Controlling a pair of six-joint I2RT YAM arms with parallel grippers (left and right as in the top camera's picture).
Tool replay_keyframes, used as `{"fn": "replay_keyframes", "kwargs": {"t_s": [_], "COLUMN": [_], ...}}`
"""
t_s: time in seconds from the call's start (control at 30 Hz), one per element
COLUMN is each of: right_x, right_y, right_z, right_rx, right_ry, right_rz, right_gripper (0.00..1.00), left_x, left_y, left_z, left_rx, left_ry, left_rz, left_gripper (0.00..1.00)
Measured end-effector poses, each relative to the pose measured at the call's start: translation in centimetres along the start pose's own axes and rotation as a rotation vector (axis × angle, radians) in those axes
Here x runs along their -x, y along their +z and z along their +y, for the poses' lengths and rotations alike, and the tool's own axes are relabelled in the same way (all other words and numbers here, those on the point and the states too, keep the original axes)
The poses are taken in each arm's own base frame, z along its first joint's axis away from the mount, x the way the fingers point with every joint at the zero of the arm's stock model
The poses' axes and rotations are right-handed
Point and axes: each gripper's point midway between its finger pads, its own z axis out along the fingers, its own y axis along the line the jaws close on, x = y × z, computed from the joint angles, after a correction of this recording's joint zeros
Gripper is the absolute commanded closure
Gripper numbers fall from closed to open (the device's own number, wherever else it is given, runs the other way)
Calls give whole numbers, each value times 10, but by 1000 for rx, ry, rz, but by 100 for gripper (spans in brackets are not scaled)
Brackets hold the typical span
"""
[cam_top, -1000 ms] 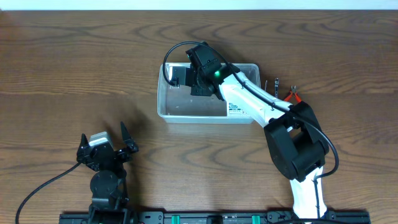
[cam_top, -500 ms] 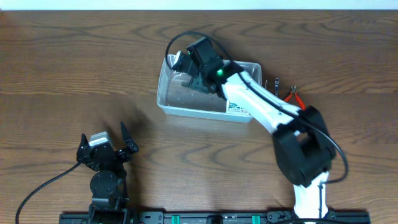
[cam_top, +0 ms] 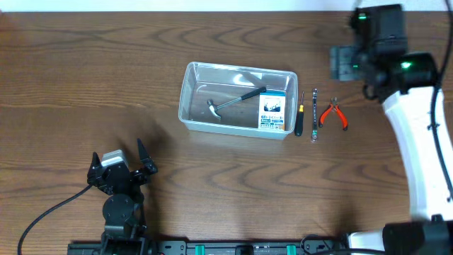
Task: Pack container
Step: 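Carry the hammer into the container and release it, then grasp the red-handled pliers with the right gripper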
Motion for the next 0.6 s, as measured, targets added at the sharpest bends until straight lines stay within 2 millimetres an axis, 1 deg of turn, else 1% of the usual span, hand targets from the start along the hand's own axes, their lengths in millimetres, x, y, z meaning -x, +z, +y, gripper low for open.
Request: {"fn": "replay_keyframes", "kwargs": {"t_s": [0.07,0.13,0.2,0.27,0.3,0.37,0.43,0.6], "right_x": [-24,-57,-88,-118,-134,-151,-162,-183], "right_y": [30,63,90,115,128,143,156,174], "right_z": [-13,-16,-14,-8,-5,-2,-1,-8], "right_rx": [20,38,47,58,61,64,63,42], "right_ry": [86,142,165,173,175,178,190,215], "right_rz": [103,230,337,434,484,536,573,643], "right_gripper": [19,18,18,20,23,30,39,42], "left_x": [0,0,0,0,0,0,0,0], "left_y": [0,0,0,0,0,0,0,0], "left_z": [0,0,0,0,0,0,0,0], "left_rx": [0,0,0,0,0,0,0,0], "left_ry": [0,0,0,0,0,0,0,0], "left_rz": [0,0,0,0,0,0,0,0], "left_gripper": [2,2,2,2,2,2,2,2]}}
